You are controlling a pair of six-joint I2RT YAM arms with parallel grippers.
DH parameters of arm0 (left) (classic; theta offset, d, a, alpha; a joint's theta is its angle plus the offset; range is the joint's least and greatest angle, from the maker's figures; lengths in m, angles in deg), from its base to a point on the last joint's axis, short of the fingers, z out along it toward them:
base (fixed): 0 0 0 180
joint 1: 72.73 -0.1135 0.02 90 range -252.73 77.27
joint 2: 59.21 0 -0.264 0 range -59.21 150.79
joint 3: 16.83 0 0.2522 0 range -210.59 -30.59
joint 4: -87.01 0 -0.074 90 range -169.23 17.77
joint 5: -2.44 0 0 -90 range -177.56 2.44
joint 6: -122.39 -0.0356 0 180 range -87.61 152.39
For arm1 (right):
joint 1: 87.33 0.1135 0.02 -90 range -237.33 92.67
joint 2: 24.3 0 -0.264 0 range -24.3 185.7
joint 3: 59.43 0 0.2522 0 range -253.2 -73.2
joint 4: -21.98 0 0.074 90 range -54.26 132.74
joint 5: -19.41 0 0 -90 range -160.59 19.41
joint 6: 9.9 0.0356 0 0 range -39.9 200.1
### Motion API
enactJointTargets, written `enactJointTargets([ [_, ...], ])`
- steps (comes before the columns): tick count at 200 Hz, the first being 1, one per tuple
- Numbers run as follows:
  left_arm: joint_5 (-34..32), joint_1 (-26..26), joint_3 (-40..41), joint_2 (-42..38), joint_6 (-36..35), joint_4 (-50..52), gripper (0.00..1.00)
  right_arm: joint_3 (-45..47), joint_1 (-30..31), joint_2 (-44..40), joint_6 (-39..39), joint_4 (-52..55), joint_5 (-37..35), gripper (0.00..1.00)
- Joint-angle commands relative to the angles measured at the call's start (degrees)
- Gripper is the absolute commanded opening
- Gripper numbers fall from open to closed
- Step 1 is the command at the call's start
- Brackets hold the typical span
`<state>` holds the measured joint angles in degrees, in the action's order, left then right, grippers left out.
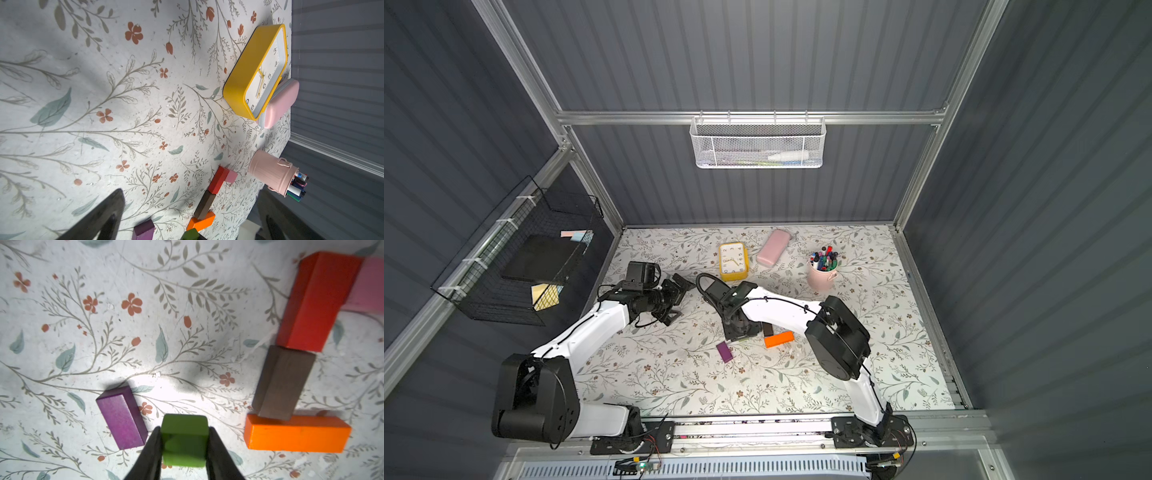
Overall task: Assemble the number 6 with building blocks
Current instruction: Pick up the building block from the center of the board, then assemble the building block at the center of the board.
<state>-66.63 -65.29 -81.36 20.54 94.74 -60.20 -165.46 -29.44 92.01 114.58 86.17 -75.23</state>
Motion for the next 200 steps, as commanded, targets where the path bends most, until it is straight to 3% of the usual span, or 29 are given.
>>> enactJointTargets([
  [1, 0.37, -0.32, 0.27, -1.33, -1.18, 0.49, 0.99, 0.15, -1.70, -2.79, 0.71, 3.06, -2.86, 0.33],
  [101, -0.01, -0.32, -0.65, 0.06, -1.44, 0.21, 1.00, 15.12, -11.71, -13.16, -2.25, -2.87, -3.62, 0.33],
  [200, -1.07, -0.32, -1.48, -0.12, -1.07, 0.74, 0.99, 18.57, -17.57, -11.59, -6.52, -7.29, -2.79, 0.33],
])
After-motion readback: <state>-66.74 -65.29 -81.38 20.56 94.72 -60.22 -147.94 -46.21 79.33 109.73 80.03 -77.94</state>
